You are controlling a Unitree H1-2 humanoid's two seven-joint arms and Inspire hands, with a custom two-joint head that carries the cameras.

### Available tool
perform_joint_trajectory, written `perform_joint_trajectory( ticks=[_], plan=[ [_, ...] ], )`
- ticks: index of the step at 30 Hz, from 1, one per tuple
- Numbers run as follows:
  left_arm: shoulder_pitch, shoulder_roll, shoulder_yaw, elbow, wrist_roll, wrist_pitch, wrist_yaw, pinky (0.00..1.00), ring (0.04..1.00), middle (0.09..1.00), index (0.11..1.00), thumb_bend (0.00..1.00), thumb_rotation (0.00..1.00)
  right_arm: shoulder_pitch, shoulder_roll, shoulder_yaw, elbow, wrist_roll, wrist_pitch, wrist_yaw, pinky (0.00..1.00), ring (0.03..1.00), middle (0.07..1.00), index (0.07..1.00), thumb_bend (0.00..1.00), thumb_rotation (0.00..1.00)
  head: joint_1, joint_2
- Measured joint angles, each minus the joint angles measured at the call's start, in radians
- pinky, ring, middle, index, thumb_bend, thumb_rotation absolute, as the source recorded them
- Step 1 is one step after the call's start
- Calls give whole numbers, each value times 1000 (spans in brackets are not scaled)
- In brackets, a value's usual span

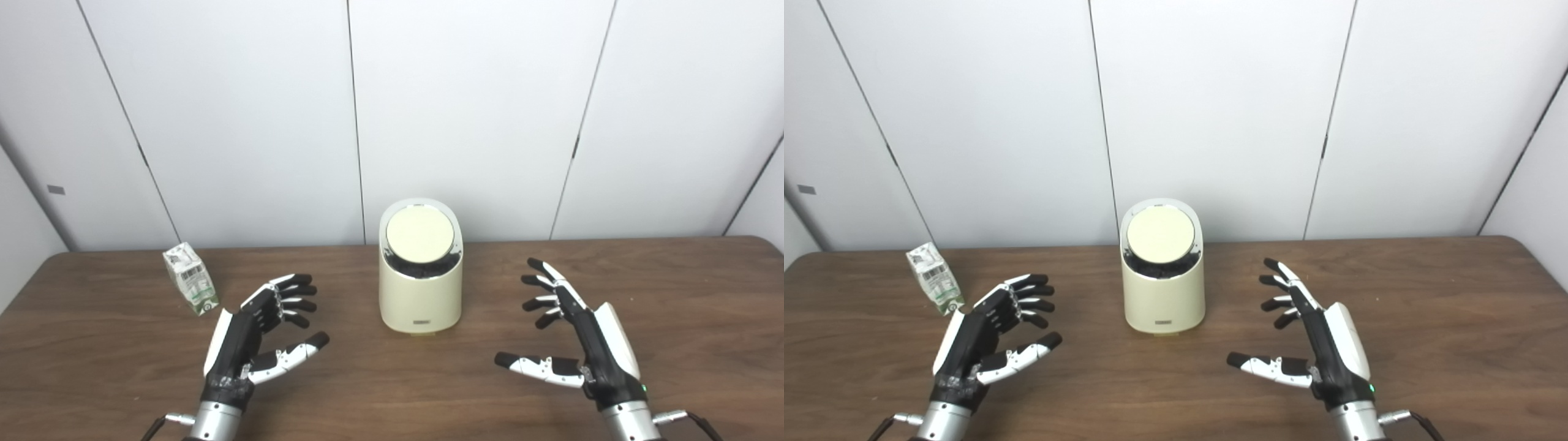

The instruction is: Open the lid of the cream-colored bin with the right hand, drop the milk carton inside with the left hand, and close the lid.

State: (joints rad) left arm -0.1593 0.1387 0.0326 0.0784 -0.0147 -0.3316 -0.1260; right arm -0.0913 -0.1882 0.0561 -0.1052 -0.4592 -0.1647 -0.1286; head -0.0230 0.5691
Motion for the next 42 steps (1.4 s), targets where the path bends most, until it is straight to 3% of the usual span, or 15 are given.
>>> perform_joint_trajectory(
  ticks=[10,25,35,42],
  plan=[
    [0,0,-1,0,-9,10,-5,566,680,768,899,669,81,1,3,0,-4,-8,4,14,488,648,805,880,690,312,0,-2],
    [0,-1,-1,-1,-6,10,-5,553,670,753,842,675,77,3,3,-1,-6,-13,4,17,487,646,804,878,691,327,-2,-8],
    [-7,-9,-11,41,4,-2,-2,555,666,740,790,666,60,-12,2,-17,37,2,-9,10,627,753,817,859,726,395,5,-41],
    [-31,-9,-14,100,14,-28,0,552,666,737,786,661,44,-120,-1,-54,28,27,73,38,663,797,862,849,765,458,-2,-81]
  ],
)
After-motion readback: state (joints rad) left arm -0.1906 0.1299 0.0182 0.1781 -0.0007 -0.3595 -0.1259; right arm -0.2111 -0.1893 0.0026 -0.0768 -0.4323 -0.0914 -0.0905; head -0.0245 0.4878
